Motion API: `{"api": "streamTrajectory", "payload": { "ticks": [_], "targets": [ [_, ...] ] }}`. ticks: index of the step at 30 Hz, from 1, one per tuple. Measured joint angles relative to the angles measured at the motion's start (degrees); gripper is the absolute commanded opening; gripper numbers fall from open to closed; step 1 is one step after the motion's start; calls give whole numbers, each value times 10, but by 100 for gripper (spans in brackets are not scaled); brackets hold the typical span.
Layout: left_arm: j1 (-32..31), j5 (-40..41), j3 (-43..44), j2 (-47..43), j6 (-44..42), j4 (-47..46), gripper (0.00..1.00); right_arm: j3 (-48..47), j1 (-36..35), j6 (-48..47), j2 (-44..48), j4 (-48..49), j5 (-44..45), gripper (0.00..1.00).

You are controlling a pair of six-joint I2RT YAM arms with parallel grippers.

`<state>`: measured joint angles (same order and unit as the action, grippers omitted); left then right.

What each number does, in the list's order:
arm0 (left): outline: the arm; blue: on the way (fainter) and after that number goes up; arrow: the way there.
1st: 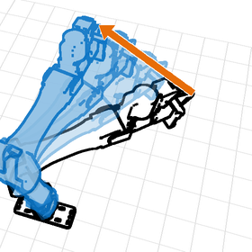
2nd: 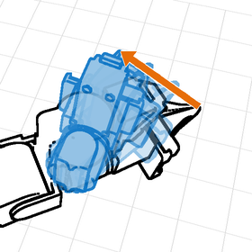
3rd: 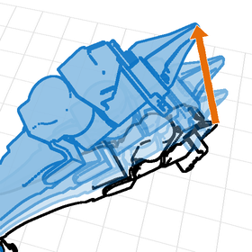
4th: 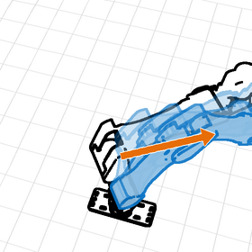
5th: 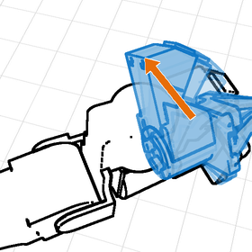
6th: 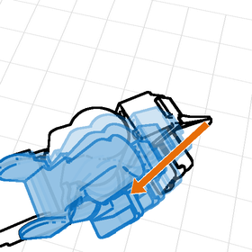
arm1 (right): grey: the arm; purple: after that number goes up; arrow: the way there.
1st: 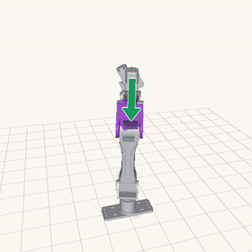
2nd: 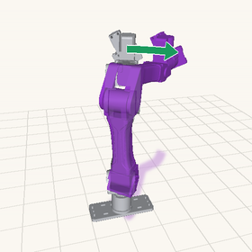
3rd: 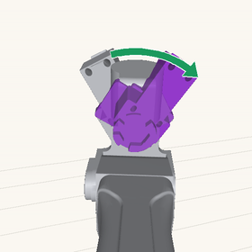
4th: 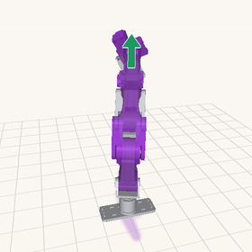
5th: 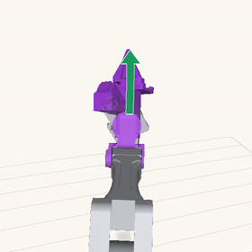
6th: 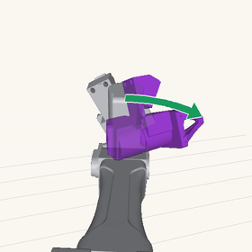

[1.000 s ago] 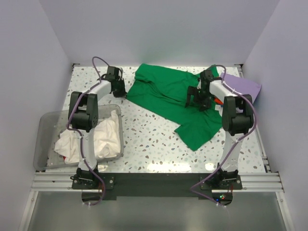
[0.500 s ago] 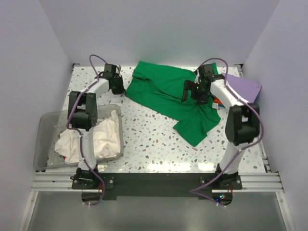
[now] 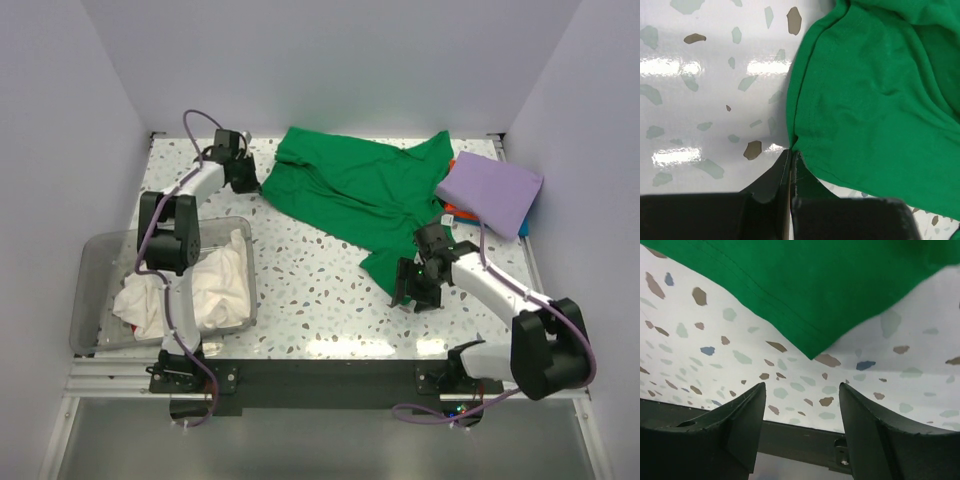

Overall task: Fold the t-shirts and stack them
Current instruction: Flatten the tshirt out

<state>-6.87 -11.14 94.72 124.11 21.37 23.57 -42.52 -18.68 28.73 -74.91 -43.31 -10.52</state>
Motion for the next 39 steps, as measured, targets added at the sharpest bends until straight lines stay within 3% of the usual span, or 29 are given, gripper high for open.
{"api": "streamTrajectory", "payload": {
  "ticks": [8, 19, 26, 34, 39],
  "targets": [
    [0, -7, -2, -22, -10, 2, 0, 47, -1, 56, 56, 24, 35, 56],
    [0, -9, -17, -25, -11, 7, 0, 55, -2, 71, 15, 72, 61, 48],
    [0, -11, -17, -28, -16, 9, 0, 56, -2, 74, -12, 97, 65, 38],
    [0, -17, -17, -30, -17, 14, 0, 57, -2, 71, -16, 94, 64, 0],
    [0, -22, -17, -49, -17, 26, 0, 55, -2, 66, -3, 53, 63, 0]
  ]
}}
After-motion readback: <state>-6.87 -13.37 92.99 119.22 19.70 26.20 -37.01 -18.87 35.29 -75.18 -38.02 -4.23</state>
